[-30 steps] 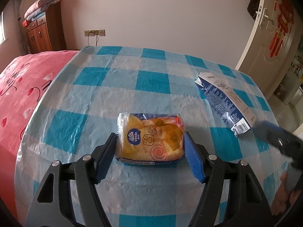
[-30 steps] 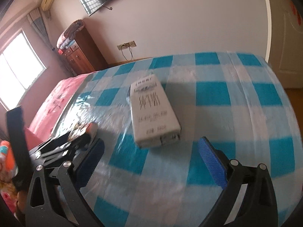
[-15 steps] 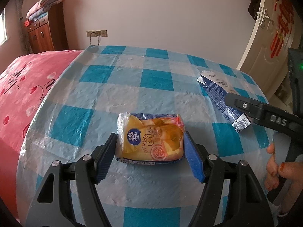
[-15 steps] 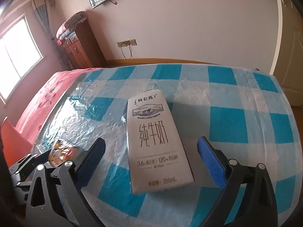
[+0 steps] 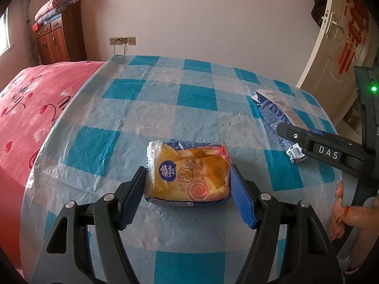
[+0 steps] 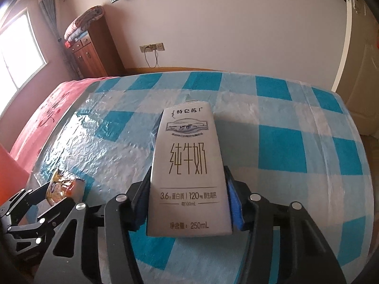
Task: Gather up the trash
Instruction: 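Lift both items and carry them over the orange bucket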
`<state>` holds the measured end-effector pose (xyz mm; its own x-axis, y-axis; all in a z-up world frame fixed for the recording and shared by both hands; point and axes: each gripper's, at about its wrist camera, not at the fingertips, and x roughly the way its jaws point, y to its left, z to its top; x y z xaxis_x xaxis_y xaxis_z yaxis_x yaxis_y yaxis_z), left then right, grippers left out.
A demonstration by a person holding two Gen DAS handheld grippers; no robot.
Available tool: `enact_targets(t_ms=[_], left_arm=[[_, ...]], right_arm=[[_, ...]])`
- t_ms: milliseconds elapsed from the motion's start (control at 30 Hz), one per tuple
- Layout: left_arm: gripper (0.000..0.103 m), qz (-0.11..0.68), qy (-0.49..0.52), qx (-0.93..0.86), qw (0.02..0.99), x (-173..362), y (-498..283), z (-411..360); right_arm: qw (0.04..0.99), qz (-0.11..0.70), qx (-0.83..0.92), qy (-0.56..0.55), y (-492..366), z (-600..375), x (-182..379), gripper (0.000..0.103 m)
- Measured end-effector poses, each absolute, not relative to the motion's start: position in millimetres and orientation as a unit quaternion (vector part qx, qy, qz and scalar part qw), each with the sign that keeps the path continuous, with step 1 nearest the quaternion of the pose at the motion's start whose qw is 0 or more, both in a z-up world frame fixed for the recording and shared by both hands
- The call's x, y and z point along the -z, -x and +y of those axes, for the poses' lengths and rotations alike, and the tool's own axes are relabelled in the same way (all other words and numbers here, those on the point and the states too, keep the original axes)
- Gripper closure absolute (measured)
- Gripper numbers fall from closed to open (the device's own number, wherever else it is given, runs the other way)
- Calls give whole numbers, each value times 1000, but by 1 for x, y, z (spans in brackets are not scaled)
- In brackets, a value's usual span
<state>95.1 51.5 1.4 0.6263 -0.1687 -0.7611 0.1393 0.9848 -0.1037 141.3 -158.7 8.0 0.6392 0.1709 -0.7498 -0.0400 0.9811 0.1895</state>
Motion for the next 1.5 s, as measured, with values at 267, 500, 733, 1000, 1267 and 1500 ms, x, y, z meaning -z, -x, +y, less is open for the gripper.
enact_targets(t_ms=[267, 500, 733, 1000, 1267, 1500], left_arm=[[34, 423, 24, 89, 901, -2, -86, 52], [34, 421, 28, 89, 902, -6, -75, 56], [34, 413, 33, 87, 906, -14, -57, 64], [34, 403, 31, 80, 911, -23, -33, 75], [34, 398, 27, 75, 914, -28, -8, 88], [34, 395, 23, 70, 916, -31, 14, 100]], right_arm=[[908, 407, -60, -80, -119, -153, -16, 48], [909, 402, -68, -84, -94, -143, -22, 48], [908, 401, -80, -90, -70, -133, -25, 48], [910, 397, -88, -80, -41, -119, -32, 48], [911, 394, -95, -73, -15, -105, -41, 48], [912, 391, -112, -54, 6, -85, -49, 48]])
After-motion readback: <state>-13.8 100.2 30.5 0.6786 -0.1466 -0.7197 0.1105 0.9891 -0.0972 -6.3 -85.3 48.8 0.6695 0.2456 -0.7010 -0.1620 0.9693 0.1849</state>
